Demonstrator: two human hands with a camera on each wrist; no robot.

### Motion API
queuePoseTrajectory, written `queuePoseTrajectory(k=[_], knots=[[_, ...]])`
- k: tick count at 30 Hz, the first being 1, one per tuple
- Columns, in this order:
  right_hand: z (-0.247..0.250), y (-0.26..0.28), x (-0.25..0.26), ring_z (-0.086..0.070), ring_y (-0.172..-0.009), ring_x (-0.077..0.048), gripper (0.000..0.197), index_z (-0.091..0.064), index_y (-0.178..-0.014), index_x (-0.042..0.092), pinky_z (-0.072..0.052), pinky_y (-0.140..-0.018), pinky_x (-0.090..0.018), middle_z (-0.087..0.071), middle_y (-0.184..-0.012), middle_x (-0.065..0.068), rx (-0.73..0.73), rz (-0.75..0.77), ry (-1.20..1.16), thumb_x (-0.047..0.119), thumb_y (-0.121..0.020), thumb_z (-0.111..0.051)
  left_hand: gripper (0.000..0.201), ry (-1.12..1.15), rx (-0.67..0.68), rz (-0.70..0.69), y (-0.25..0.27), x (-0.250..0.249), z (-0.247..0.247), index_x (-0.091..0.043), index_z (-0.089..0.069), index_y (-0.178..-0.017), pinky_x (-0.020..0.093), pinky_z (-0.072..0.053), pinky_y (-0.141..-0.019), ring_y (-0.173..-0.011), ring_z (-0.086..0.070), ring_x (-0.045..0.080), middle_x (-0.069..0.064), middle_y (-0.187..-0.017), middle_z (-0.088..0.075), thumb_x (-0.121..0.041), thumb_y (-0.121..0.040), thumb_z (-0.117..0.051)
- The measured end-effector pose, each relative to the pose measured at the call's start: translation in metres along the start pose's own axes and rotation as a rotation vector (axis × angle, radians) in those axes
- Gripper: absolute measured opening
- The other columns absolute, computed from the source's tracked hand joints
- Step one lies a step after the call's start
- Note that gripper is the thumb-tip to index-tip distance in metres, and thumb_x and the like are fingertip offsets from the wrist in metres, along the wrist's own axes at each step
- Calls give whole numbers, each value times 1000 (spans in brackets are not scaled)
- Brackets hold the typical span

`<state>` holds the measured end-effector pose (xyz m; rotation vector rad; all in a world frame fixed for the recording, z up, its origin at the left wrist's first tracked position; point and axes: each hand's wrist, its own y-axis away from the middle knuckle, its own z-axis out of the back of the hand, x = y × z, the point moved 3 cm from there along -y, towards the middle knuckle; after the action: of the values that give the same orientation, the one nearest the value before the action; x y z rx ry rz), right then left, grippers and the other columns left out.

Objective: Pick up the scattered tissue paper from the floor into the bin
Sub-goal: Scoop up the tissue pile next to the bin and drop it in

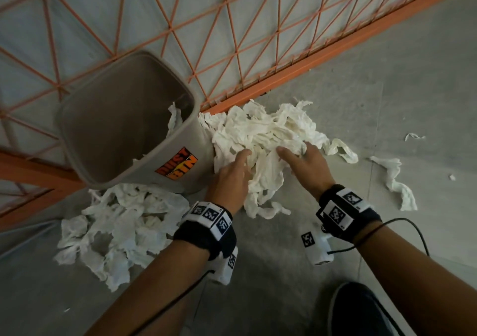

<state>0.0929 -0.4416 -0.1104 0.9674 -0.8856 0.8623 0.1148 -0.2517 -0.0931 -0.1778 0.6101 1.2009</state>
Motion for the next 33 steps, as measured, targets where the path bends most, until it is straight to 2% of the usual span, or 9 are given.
queuePoseTrajectory(k=[4, 6, 9, 13, 16, 20, 24, 29, 33], knots=[[-21, -10, 1, -55, -100, -24, 50, -45, -124, 14, -43, -79, -33, -51, -120, -9, 49, 110, 313, 39, -85, -64, 68, -106, 218, 104, 11, 6, -21, -36, -24, -141, 47, -51, -90, -112, -58, 31, 7, -127, -58, -65, -85, -50], [-31, -9, -1, -54, -112, -31, 68, -31, -139, 22, -47, -89, -41, -44, -137, -10, 159, 144, 461, 36, -82, -66, 72, -185, 277, 87, 18, 7, -33, -26, -37, -139, 43, -50, -91, -115, -55, 29, 6, -129, -53, -61, -81, -61], [-40, -9, -6, -56, -110, -35, 64, -33, -140, 28, -49, -88, -43, -49, -131, -11, 235, 180, 677, 32, -84, -64, 37, -257, 242, 17, 25, 8, -40, -15, -59, -115, 37, -49, -82, -106, -58, 27, 4, -115, -56, -39, -87, -62], [-41, -8, -8, -60, -84, -30, 15, -62, -81, 12, -40, -67, -29, -62, -87, -10, 241, 137, 550, 25, -85, -57, 31, -190, 39, -27, 34, 2, -17, -13, -62, -102, 38, -50, -74, -100, -52, 25, 4, -105, -56, -36, -83, -58], [-33, 0, -5, -55, -59, -18, 37, -54, -58, 15, -37, -53, -25, -59, -62, -3, 234, -30, 334, 37, -89, -51, 26, -230, -196, -112, 33, -6, 7, -11, -64, -88, 35, -47, -74, -104, -44, 22, 3, -111, -55, -34, -75, -61], [-17, 3, -6, -65, -68, -31, 44, -62, -73, -1, -46, -58, -35, -68, -73, -18, 61, -33, 251, 40, -86, -59, 24, -225, -139, -82, 13, -2, 5, -8, -60, -96, 41, -37, -104, -129, -35, 29, 8, -146, -41, -19, -77, -69], [-18, 1, -1, -56, -87, -27, 17, -57, -97, 11, -40, -71, -30, -55, -105, -10, -26, 141, 351, 18, -83, -62, 26, -207, 39, 54, 6, 7, -10, -9, -55, -103, 41, -48, -79, -107, -54, 33, 12, -114, -58, -15, -81, -68], [-28, -3, 10, -60, -103, -33, 69, -32, -139, 25, -56, -69, -46, -34, -147, -3, 41, 294, 491, 8, -78, -60, 30, 5, -144, -6, 27, -4, 1, -15, -56, -97, 34, -45, -68, -88, -54, 25, 6, -102, -50, 0, -72, -60], [-38, -9, 23, -63, -96, -39, 90, -6, -148, 37, -56, -70, -46, -39, -149, -8, 195, 265, 608, 2, -77, -48, 44, 110, -231, -3, 45, -12, 18, -24, -65, -104, 36, -52, -71, -90, -59, 22, 2, -99, -61, 4, -73, -50]])
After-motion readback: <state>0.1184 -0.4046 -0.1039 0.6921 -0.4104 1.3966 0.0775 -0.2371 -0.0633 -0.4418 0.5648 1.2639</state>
